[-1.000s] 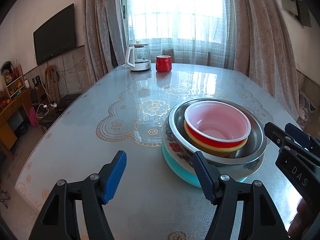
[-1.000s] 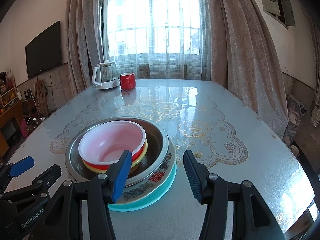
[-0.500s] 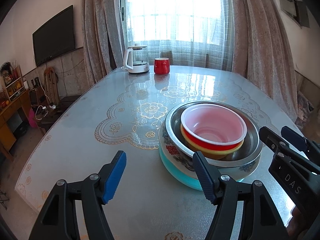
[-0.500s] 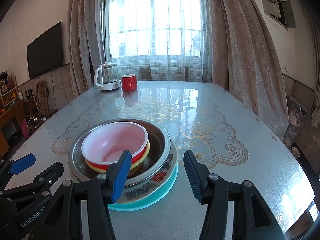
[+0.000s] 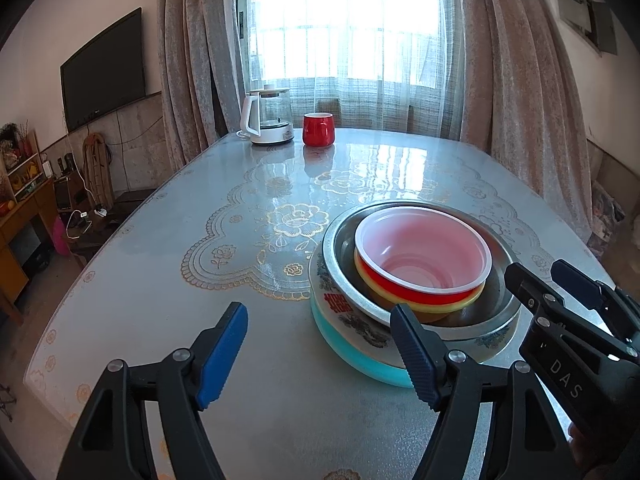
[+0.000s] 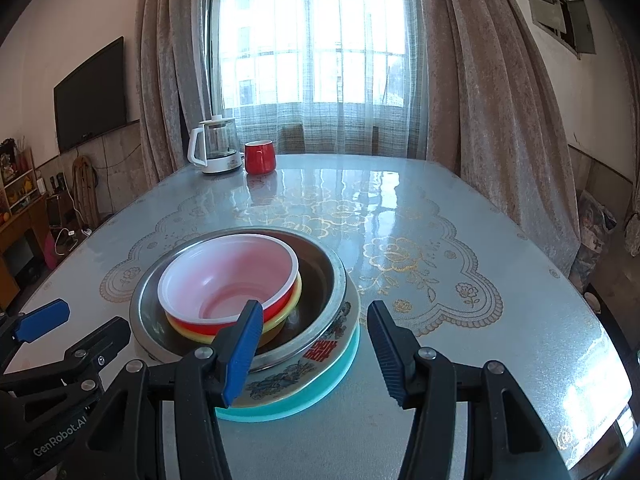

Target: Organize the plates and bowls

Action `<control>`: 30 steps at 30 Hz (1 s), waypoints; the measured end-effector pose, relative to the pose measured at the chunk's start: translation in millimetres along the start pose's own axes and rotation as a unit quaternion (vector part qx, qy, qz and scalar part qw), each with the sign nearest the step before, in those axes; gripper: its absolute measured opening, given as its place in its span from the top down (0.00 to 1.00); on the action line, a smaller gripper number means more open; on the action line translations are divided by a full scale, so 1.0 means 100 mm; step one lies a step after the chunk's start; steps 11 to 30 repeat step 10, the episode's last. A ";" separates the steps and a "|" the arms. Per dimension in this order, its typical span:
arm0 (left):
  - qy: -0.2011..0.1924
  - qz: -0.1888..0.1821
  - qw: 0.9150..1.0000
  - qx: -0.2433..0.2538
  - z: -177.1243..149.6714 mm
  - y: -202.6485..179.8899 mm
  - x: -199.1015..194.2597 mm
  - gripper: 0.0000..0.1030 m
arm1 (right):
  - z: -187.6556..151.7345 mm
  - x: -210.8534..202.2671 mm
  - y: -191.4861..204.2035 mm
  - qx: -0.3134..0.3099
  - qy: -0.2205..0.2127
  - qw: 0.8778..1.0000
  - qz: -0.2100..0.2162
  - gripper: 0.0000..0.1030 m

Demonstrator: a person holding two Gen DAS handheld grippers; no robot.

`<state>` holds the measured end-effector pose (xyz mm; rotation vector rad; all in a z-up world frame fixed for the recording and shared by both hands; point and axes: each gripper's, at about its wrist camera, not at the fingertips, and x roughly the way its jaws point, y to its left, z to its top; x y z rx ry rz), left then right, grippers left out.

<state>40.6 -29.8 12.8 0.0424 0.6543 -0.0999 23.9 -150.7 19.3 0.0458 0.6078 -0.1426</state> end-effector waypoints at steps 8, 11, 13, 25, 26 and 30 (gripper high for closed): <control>-0.034 -0.003 0.999 -0.016 0.07 0.08 -0.03 0.33 | -0.01 0.04 -0.01 0.003 0.000 1.000 0.002 0.46; -0.030 -0.002 0.999 -0.019 0.10 0.11 -0.01 0.33 | 0.00 0.04 -0.03 0.004 -0.001 1.000 0.005 0.46; -0.030 -0.002 0.999 -0.019 0.10 0.11 -0.01 0.33 | 0.00 0.04 -0.03 0.004 -0.001 1.000 0.005 0.46; -0.030 -0.002 0.999 -0.019 0.10 0.11 -0.01 0.33 | 0.00 0.04 -0.03 0.004 -0.001 1.000 0.005 0.46; -0.030 -0.002 0.999 -0.019 0.10 0.11 -0.01 0.33 | 0.00 0.04 -0.03 0.004 -0.001 1.000 0.005 0.46; -0.030 -0.002 0.999 -0.019 0.10 0.11 -0.01 0.33 | 0.00 0.04 -0.03 0.004 -0.001 1.000 0.005 0.46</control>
